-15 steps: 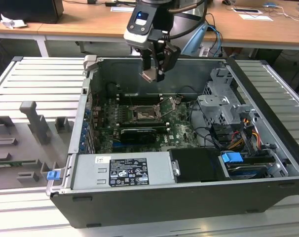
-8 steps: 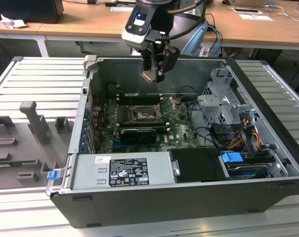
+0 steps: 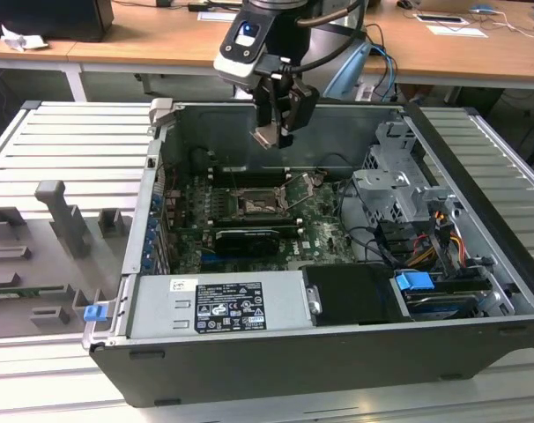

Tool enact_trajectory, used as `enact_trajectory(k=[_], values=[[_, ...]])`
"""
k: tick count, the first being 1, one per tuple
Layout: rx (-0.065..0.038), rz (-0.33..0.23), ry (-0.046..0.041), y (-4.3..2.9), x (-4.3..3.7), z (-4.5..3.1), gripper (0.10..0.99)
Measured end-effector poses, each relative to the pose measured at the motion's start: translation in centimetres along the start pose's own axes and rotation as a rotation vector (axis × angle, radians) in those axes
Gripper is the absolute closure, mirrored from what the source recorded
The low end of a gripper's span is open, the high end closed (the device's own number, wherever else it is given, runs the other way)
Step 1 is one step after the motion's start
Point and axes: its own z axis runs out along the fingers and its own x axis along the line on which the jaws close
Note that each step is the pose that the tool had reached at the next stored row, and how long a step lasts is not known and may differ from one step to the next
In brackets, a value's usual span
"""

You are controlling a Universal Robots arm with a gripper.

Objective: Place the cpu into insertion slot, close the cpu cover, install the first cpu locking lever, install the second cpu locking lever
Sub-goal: 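Place the cpu into insertion slot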

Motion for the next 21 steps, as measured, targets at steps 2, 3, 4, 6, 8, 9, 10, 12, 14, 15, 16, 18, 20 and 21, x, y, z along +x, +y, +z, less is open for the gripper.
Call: enact_trajectory(k=[2,3,4,6,8,9,10,12,14,15,16,18,20,21], values=[[0.000,0.016,-0.0011,0.00,0.00,0.05,0.545],[0.000,0.022,-0.0016,0.00,0.00,0.07,0.545],[0.000,0.032,-0.0022,-0.01,0.00,0.11,0.545],[0.001,0.045,-0.0029,-0.01,0.00,0.18,0.545],[0.001,0.060,-0.0038,-0.02,-0.01,0.24,0.545],[0.002,0.070,-0.0044,-0.02,-0.01,0.26,0.545],[0.002,0.083,-0.0052,-0.02,-0.01,0.30,0.545],[0.002,0.096,-0.0060,-0.03,-0.01,0.34,0.545],[0.003,0.111,-0.0066,-0.03,-0.01,0.38,0.545],[0.004,0.117,-0.0069,-0.04,-0.01,0.39,0.545],[0.004,0.126,-0.0072,-0.04,-0.01,0.41,0.545],[0.005,0.137,-0.0077,-0.04,-0.01,0.44,0.545],[0.006,0.152,-0.0085,-0.04,-0.01,0.49,0.545],[0.006,0.158,-0.0089,-0.04,-0.01,0.50,0.545]])
